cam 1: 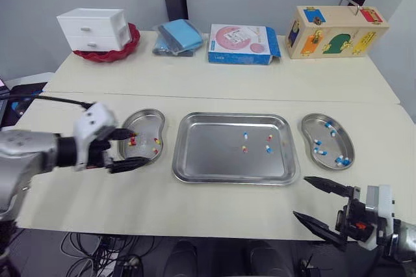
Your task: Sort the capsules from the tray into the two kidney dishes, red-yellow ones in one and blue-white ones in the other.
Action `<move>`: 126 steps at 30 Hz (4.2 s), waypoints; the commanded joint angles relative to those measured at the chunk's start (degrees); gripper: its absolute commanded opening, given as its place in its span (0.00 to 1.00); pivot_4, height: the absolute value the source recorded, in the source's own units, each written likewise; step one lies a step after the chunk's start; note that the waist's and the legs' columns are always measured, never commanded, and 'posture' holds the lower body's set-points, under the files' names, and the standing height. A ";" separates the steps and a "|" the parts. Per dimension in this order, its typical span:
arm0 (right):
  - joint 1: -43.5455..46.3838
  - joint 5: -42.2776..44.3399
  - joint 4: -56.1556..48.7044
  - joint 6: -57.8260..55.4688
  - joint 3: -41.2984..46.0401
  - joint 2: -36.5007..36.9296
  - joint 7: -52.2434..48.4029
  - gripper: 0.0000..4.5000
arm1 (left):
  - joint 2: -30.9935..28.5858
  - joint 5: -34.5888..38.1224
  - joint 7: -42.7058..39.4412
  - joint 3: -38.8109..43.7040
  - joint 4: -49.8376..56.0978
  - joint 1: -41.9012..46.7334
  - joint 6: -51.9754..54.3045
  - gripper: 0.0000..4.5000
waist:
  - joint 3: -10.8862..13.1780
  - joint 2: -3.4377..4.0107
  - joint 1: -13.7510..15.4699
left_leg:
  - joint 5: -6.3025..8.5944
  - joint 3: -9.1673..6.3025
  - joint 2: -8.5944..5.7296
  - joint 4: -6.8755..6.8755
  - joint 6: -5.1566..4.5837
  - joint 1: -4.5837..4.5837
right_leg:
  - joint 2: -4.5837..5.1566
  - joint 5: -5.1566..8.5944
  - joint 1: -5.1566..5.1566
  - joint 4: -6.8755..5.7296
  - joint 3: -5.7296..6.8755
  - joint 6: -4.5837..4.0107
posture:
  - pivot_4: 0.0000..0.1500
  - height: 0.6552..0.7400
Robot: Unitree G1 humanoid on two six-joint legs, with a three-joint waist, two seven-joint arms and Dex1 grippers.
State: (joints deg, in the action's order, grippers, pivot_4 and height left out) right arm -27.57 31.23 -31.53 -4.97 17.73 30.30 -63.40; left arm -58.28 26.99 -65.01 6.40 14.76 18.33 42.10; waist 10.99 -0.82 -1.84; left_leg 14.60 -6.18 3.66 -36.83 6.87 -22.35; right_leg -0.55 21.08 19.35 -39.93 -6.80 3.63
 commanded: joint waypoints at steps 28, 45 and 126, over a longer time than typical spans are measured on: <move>-5.89 -6.10 -1.95 9.96 -7.48 -5.33 14.19 1.00 | 38.40 -24.05 3.13 -30.53 -35.26 28.29 -24.04 0.99 | -0.03 0.03 0.05 | -0.01 -0.06 -0.04 -0.11 -0.01 -0.04 | -0.04 -0.01 -0.03 -0.03 -0.02 0.00 | 1.00 1.00; -7.64 -6.16 -2.70 10.59 -7.35 -4.59 15.72 1.00 | 40.76 -27.05 2.04 -31.11 -38.15 27.68 -24.96 0.50 | -0.03 0.03 0.05 | -0.01 -0.06 -0.05 -0.11 -0.01 -0.05 | -0.03 -0.01 -0.03 -0.03 -0.02 0.00 | 1.00 1.00; 5.13 1.51 5.46 8.27 -8.13 8.73 -0.99 1.00 | 6.65 -12.88 14.33 8.15 -0.96 -5.13 4.12 0.06 | -0.07 0.03 0.48 | -0.01 -0.10 0.00 -0.11 0.00 0.02 | 0.00 -0.01 -0.08 -0.04 0.03 0.00 | 1.00 1.00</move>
State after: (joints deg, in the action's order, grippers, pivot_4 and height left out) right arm -22.54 30.96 -25.82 3.22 9.00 38.90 -63.73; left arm -51.65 13.45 -51.71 12.55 12.78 12.64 47.44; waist 10.92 -0.79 -1.36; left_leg 14.59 -6.30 3.67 -36.94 6.87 -22.35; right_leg -0.55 21.08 19.28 -39.96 -6.75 3.63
